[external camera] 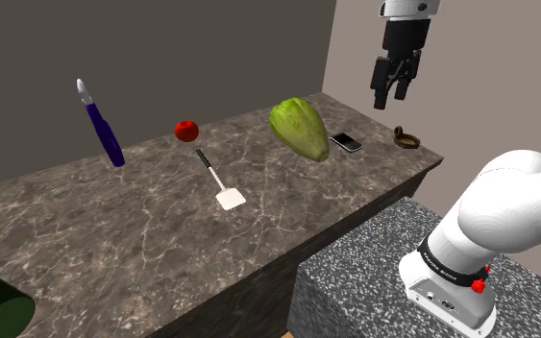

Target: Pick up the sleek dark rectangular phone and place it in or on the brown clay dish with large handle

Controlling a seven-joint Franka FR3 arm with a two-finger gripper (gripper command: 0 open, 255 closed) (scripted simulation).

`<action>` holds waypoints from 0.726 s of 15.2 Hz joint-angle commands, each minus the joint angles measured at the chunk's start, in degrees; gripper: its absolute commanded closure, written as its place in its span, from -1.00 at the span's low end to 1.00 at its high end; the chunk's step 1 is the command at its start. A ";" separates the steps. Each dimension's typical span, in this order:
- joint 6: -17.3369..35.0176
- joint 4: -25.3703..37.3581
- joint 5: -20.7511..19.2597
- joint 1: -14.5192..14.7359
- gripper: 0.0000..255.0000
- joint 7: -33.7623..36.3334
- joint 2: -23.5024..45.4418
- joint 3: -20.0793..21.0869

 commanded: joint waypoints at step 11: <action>21.48 -7.08 -3.79 -1.89 -1.00 -6.69 10.75 -6.35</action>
